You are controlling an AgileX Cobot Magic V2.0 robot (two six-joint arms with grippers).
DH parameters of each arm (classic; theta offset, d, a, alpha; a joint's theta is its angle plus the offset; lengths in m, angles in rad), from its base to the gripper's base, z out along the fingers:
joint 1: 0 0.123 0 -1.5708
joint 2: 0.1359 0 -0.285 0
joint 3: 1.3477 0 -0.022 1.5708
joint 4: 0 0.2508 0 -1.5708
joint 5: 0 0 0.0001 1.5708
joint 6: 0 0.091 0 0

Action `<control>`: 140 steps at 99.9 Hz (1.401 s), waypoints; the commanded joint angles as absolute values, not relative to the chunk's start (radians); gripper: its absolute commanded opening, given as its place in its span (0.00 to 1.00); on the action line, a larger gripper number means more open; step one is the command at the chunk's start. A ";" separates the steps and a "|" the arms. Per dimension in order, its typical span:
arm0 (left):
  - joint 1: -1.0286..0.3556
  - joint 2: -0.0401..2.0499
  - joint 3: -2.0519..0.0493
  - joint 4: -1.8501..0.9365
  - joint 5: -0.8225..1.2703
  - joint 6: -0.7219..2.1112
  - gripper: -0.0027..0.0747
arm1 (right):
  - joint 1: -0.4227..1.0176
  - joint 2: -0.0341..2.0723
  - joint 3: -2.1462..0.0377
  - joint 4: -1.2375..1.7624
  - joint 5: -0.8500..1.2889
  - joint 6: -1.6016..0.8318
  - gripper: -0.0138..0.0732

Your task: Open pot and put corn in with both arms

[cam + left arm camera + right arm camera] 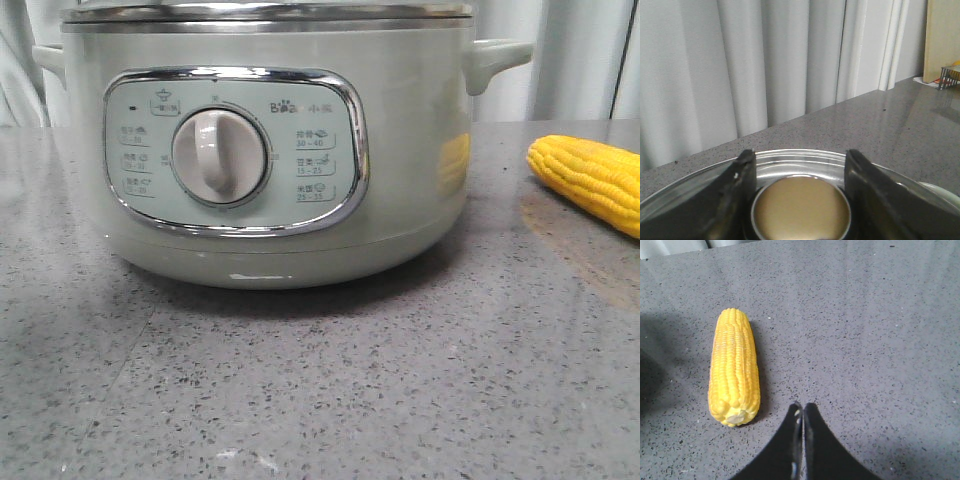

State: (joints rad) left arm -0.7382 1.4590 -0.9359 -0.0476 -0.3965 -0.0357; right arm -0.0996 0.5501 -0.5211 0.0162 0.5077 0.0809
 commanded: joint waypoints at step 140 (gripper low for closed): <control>-0.284 0.880 -0.830 -0.038 -0.253 0.000 0.01 | -0.104 0.563 -0.551 0.017 0.451 0.076 0.09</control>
State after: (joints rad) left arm -0.3235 0.9552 -0.8550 -0.0397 -0.0757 0.0000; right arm -0.0996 0.5501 -0.5211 0.0162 0.5136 0.0829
